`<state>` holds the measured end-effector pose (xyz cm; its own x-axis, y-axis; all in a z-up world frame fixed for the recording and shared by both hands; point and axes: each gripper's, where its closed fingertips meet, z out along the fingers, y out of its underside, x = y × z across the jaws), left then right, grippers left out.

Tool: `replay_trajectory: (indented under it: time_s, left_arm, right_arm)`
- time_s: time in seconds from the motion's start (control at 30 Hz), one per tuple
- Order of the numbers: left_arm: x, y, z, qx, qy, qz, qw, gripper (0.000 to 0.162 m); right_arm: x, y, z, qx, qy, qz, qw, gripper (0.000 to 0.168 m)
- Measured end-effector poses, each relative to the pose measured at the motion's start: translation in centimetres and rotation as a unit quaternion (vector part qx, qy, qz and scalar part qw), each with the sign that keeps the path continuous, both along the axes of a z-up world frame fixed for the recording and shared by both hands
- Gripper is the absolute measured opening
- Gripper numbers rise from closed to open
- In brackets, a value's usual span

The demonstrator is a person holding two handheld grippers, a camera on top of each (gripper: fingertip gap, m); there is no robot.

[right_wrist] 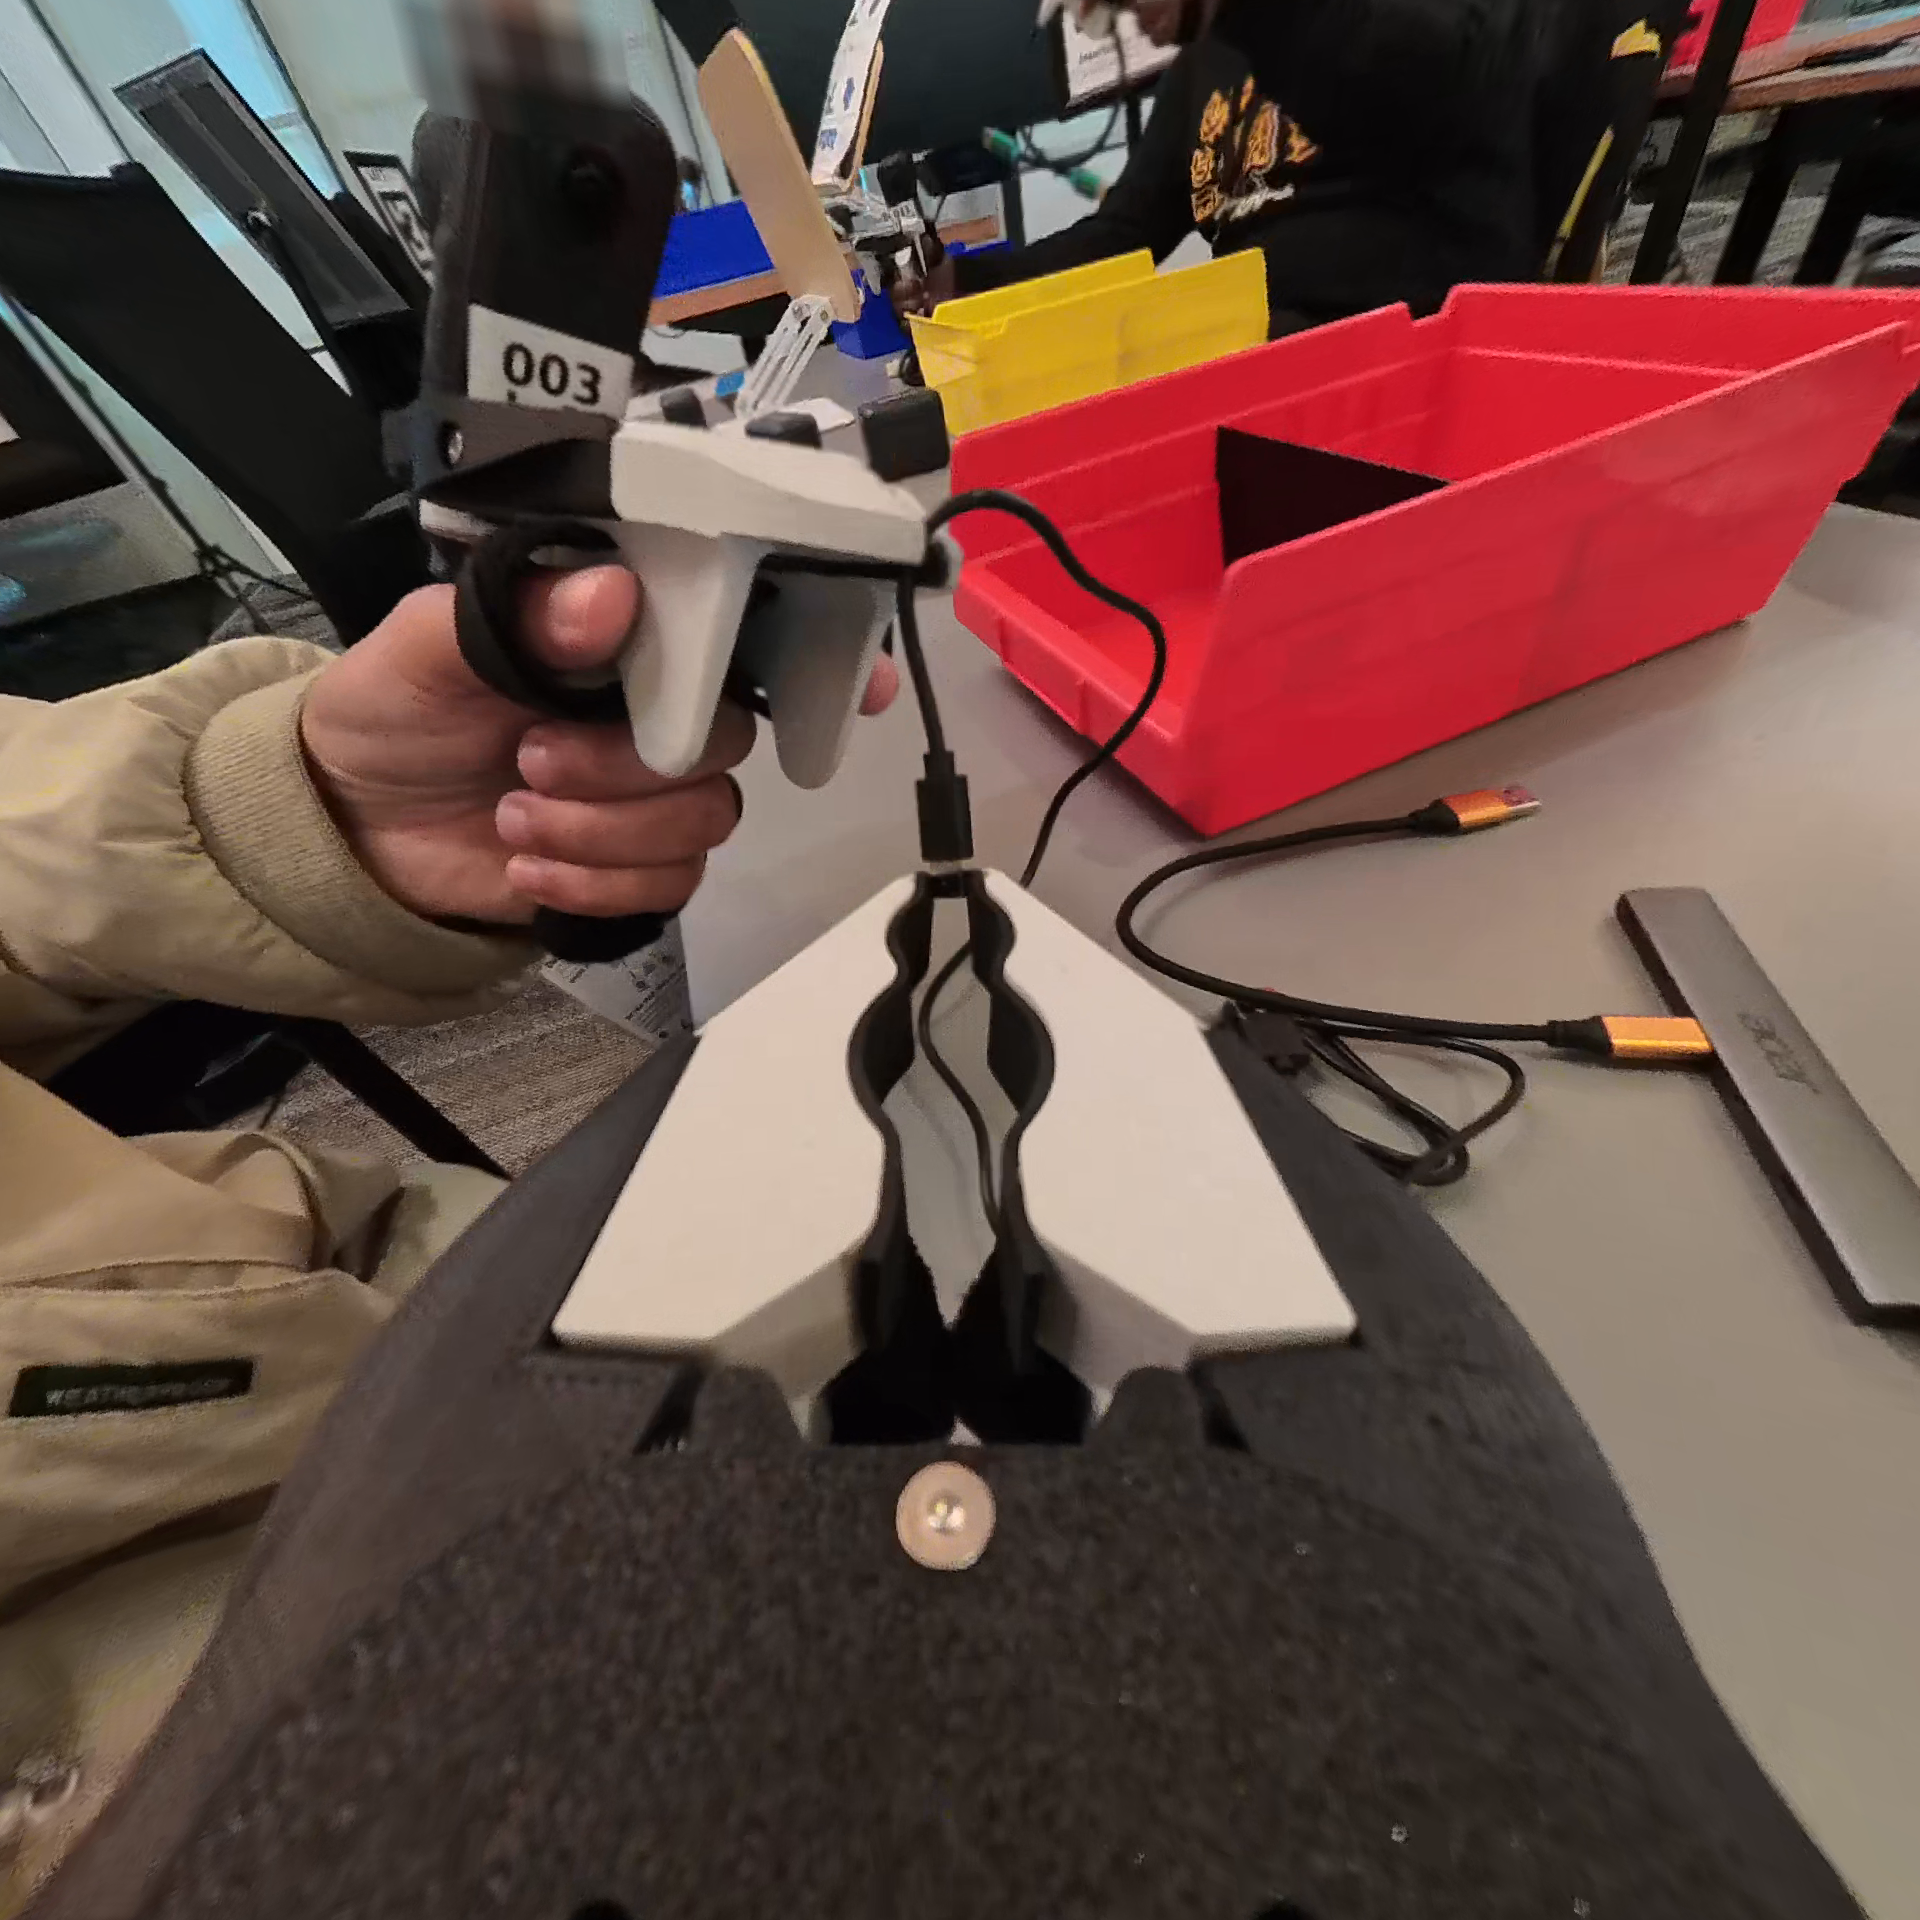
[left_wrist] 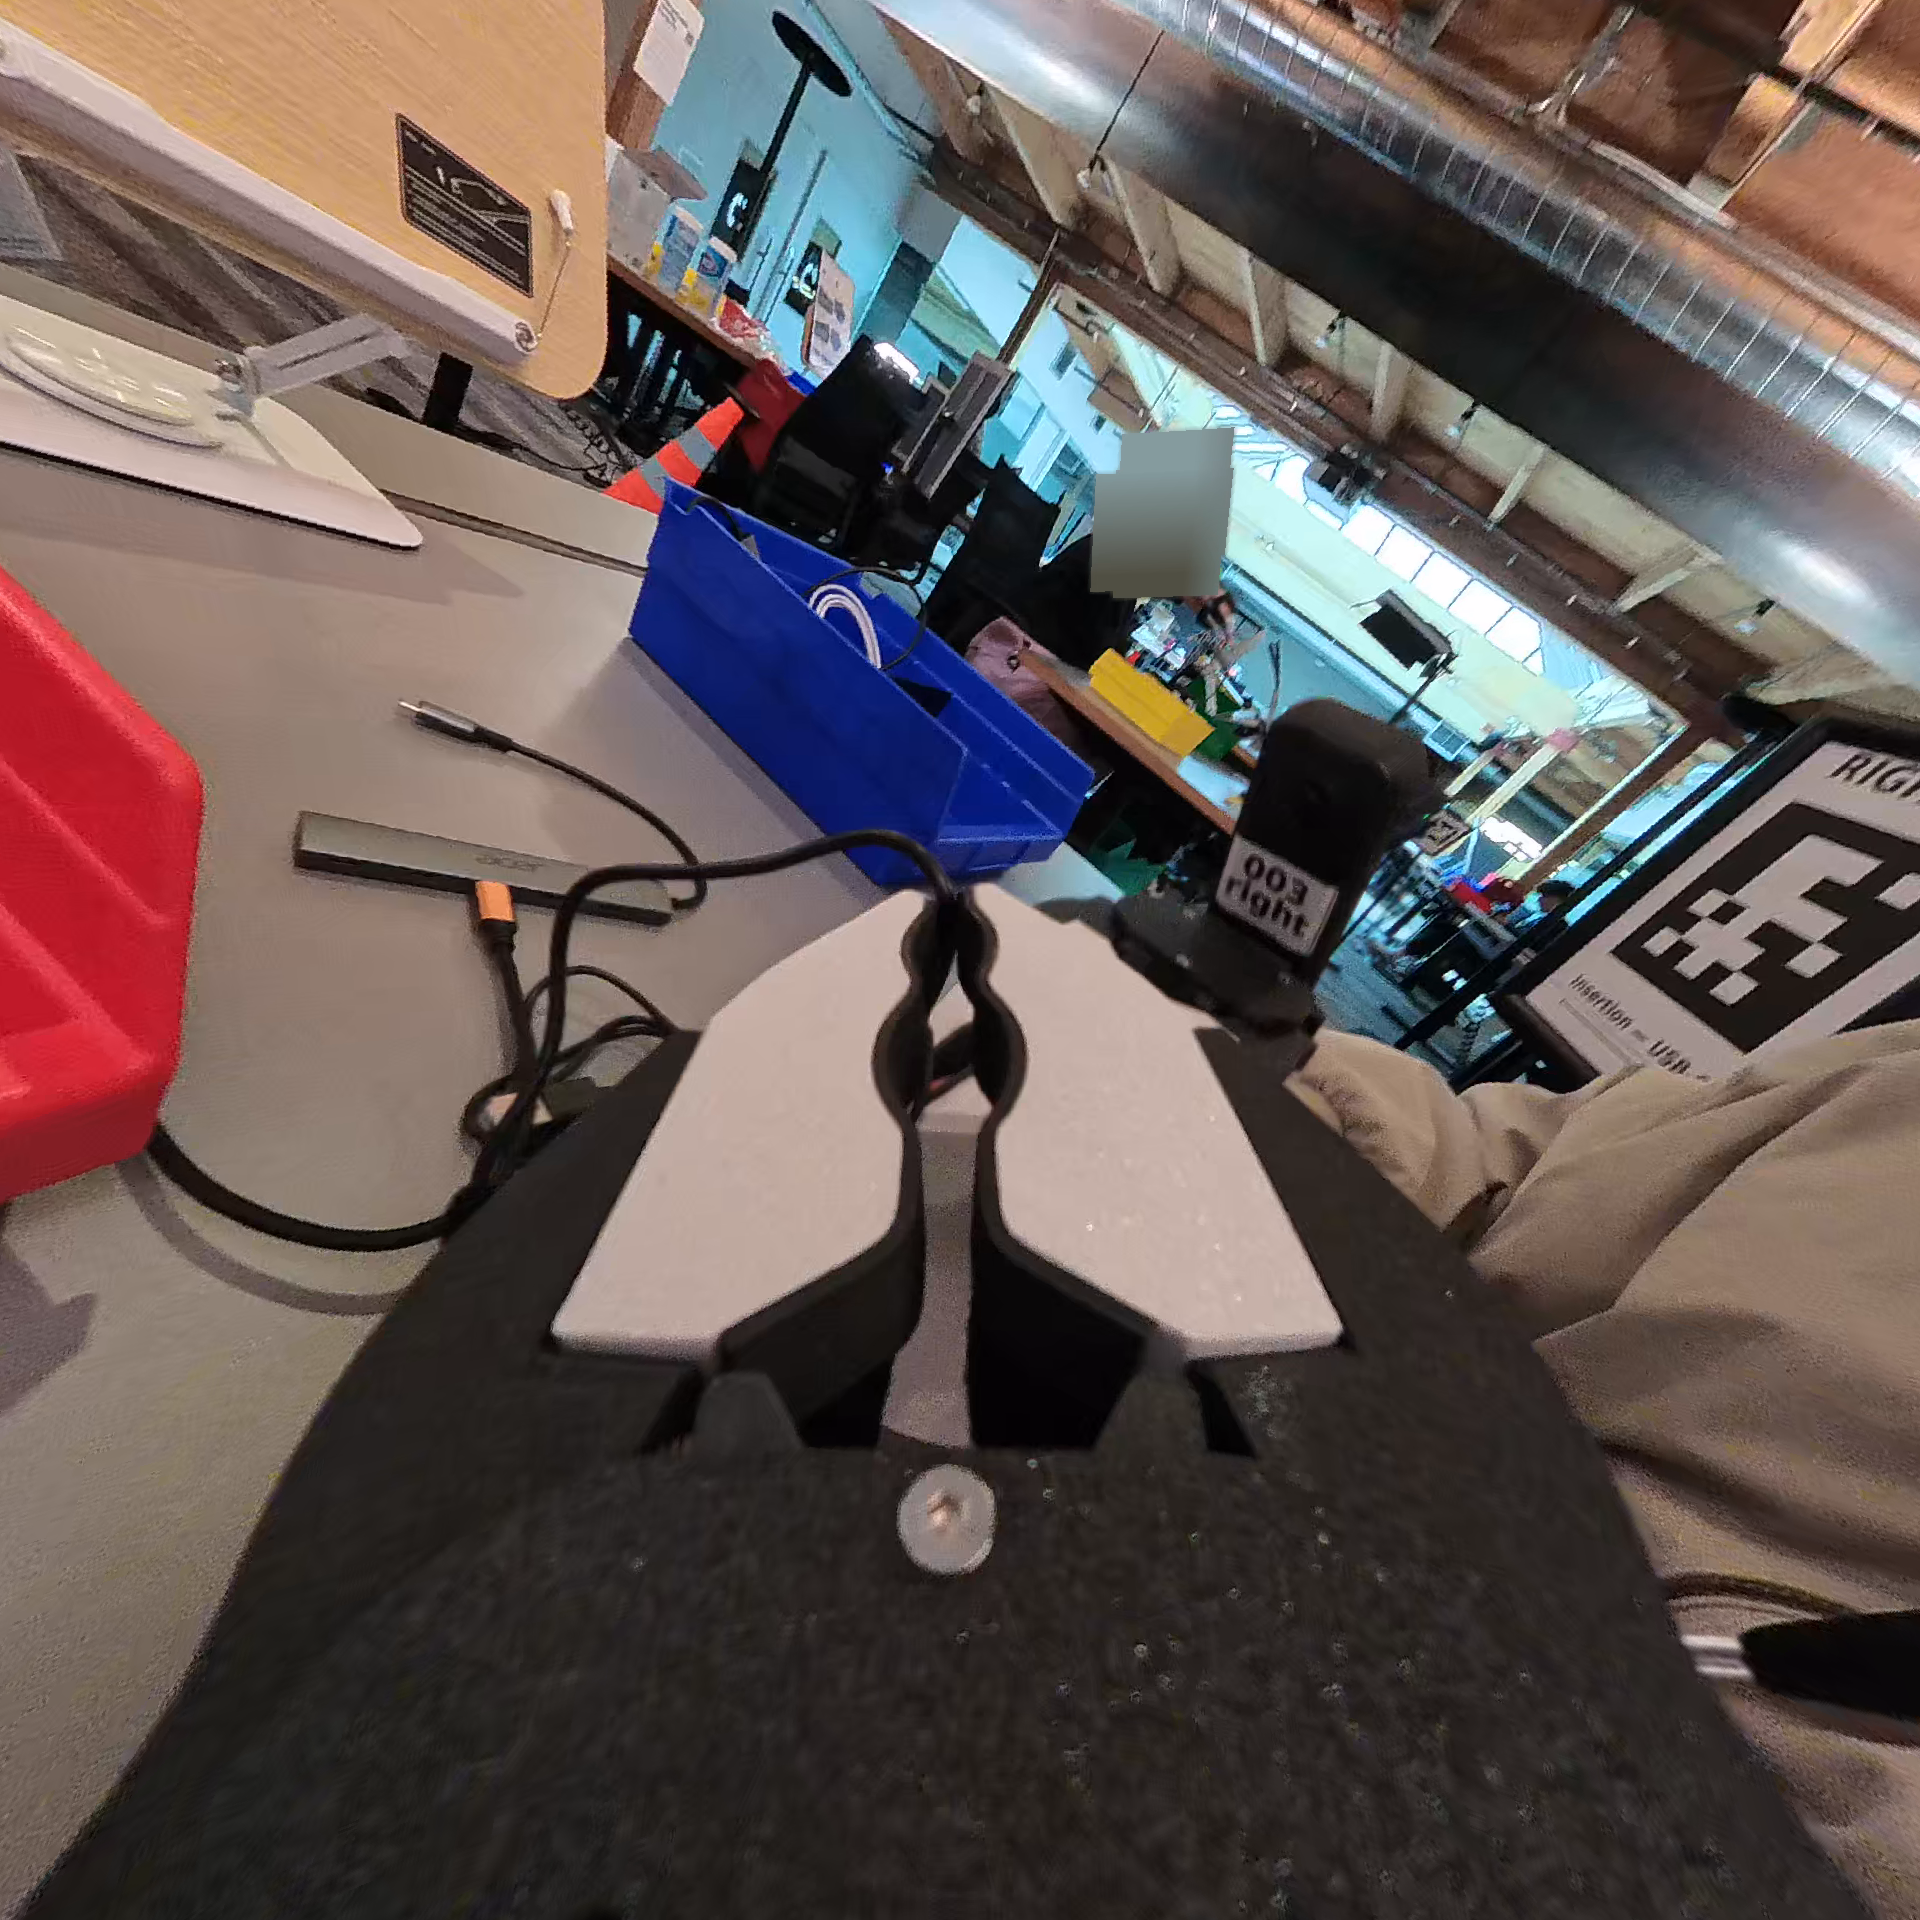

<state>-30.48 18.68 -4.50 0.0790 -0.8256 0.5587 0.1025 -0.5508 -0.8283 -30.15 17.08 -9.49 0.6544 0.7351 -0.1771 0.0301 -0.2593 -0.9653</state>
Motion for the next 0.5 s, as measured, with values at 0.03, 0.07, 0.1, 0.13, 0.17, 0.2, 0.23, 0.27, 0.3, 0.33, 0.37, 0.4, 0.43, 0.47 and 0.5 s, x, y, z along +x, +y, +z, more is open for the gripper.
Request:
replay_trajectory:
  time_s: [0.03, 0.07, 0.1, 0.13, 0.17, 0.2, 0.23, 0.27, 0.3, 0.33, 0.37, 0.4, 0.43, 0.47, 0.5]
  left_arm:
    - [0.0, 0.0, -0.2, 0.008, 0.008, 0.001, 1.0, 0.002]
    - [0.1, 0.0, -0.4, 0.019, 0.017, 0.001, 1.0, 0.002]
    - [0.1, -0.1, -0.7, 0.035, 0.028, -0.002, 0.999, 0.003]
    - [0.1, -0.2, -1.0, 0.056, 0.045, -0.006, 0.997, 0.002]
    - [0.0, -0.3, -1.4, 0.084, 0.068, -0.01, 0.994, 0.003]
    - [0.0, -0.5, -1.7, 0.119, 0.087, -0.018, 0.989, 0.01]
    - [0.0, -1.1, -2.1, 0.155, 0.106, -0.034, 0.982, 0.019]
    - [0.1, -1.5, -2.7, 0.18, 0.127, -0.05, 0.974, 0.022]
    - [0.3, -2.0, -3.3, 0.188, 0.138, -0.064, 0.97, 0.024]
    - [0.7, -2.7, -3.5, 0.174, 0.13, -0.084, 0.972, 0.027]
    - [1.2, -3.7, -3.4, 0.147, 0.111, -0.113, 0.976, 0.03]
    - [1.7, -4.6, -2.9, 0.114, 0.086, -0.14, 0.98, 0.033]
    - [2.1, -5.5, -2.3, 0.089, 0.06, -0.165, 0.98, 0.036]
    - [2.4, -6.2, -1.7, 0.078, 0.037, -0.182, 0.979, 0.036]
    - [2.5, -6.7, -1.2, 0.082, 0.022, -0.19, 0.978, 0.036]
  right_arm:
    - [0.4, -0.1, 0.0, -0.001, -0.002, 0.007, 1.0, 0.005]
    - [0.9, -0.1, 0.1, -0.001, -0.007, 0.013, 1.0, 0.004]
    - [1.3, -0.2, 0.2, -0.003, -0.01, 0.019, 1.0, 0.004]
    - [1.8, -0.4, 0.4, -0.004, -0.014, 0.027, 1.0, 0.001]
    - [2.3, -0.6, 0.5, -0.003, -0.02, 0.036, 0.999, 0.001]
    - [2.8, -0.9, 0.8, -0.002, -0.021, 0.048, 0.999, 0.001]
    - [3.2, -1.3, 1.1, -0.006, -0.014, 0.069, 0.998, 0.001]
    - [3.5, -1.7, 1.2, -0.017, -0.001, 0.086, 0.996, 0.001]
    - [3.8, -2.0, 1.7, -0.021, 0.02, 0.1, 0.995, 0.001]
    - [3.9, -2.5, 2.1, -0.033, 0.048, 0.126, 0.99, 0.001]
    - [3.6, -3.5, 2.6, -0.058, 0.085, 0.169, 0.98, 0.001]
    - [3.3, -4.3, 2.9, -0.092, 0.121, 0.207, 0.966, 0.001]
    - [3.0, -5.1, 3.3, -0.127, 0.159, 0.245, 0.948, 0.0]
    - [2.7, -6.3, 3.7, -0.17, 0.197, 0.295, 0.919, 0.0]
    - [2.6, -7.1, 4.1, -0.216, 0.234, 0.334, 0.887, 0.0]
